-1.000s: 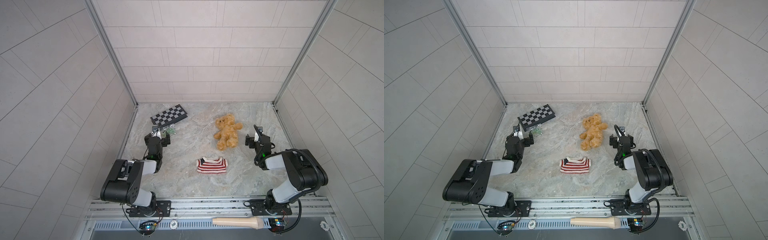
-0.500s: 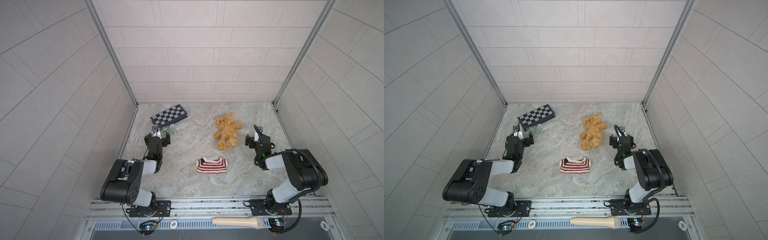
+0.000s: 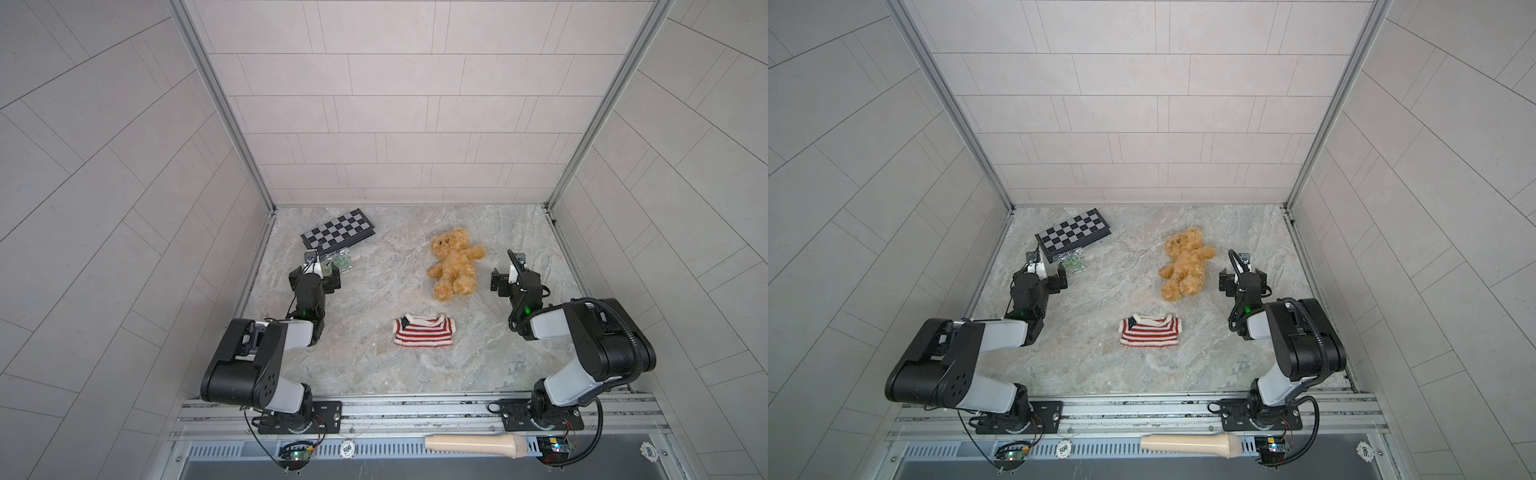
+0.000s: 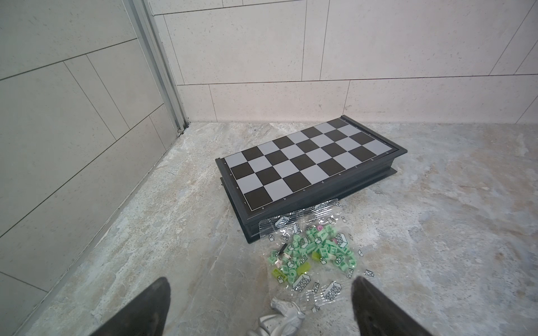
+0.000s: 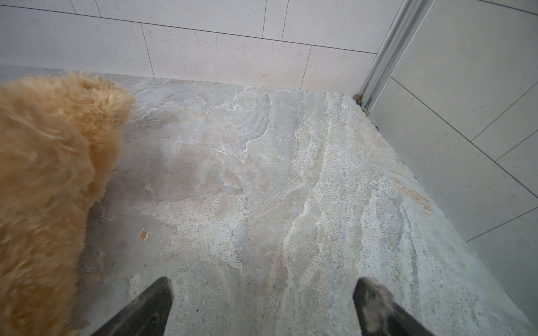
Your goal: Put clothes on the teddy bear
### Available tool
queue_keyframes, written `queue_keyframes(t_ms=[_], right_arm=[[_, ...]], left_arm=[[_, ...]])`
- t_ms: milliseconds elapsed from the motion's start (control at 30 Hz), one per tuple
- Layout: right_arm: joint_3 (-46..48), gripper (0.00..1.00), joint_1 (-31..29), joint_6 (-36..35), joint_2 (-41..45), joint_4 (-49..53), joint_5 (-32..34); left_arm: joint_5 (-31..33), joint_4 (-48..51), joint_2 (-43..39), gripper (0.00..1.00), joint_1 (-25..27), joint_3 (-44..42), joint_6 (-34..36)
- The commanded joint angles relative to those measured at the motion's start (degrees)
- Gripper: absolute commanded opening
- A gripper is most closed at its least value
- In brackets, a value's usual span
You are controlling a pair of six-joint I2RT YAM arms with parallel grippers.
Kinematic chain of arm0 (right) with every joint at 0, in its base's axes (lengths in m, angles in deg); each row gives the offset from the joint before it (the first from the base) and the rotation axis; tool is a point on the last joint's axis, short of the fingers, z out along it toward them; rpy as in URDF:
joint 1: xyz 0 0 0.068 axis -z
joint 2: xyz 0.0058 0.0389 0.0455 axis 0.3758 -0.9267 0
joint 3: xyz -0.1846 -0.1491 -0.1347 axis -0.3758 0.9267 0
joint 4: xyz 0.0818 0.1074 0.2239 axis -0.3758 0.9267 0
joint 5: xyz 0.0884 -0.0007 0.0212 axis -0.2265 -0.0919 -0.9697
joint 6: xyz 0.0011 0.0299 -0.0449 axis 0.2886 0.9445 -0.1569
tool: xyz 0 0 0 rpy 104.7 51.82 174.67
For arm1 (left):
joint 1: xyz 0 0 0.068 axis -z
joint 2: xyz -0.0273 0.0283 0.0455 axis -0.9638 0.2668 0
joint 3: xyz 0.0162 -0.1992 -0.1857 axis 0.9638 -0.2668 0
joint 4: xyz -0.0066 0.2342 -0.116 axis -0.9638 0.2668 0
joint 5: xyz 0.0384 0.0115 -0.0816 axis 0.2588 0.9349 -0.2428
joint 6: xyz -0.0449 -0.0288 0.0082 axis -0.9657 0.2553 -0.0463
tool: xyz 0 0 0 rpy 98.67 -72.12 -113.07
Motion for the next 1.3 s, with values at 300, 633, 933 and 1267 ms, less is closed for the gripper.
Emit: queue_keyframes(t_ms=[300, 633, 933, 1267], right_arm=[[-0.67, 1.00, -0.16, -0.81, 0.08, 0.03, 0.60], [-0.66, 1.00, -0.16, -0.75, 0.08, 0.03, 0.60], [-0.40, 1.00, -0.20, -0.78, 0.74, 0.01, 1.09], [-1.59, 1.00, -0.16, 0.31, 12.77, 13.50, 2.18]], left_arm=[[0.03, -0.52, 0.15, 1.00, 0.10, 0.82, 0.42], [0.02, -0.34, 0.28, 1.00, 0.08, 0.99, 0.48], [-2.49, 1.64, -1.53, 1.00, 0.06, 1.41, 1.22], [-2.92, 20.46, -10.31, 1.00, 0.42, 5.63, -1.77]])
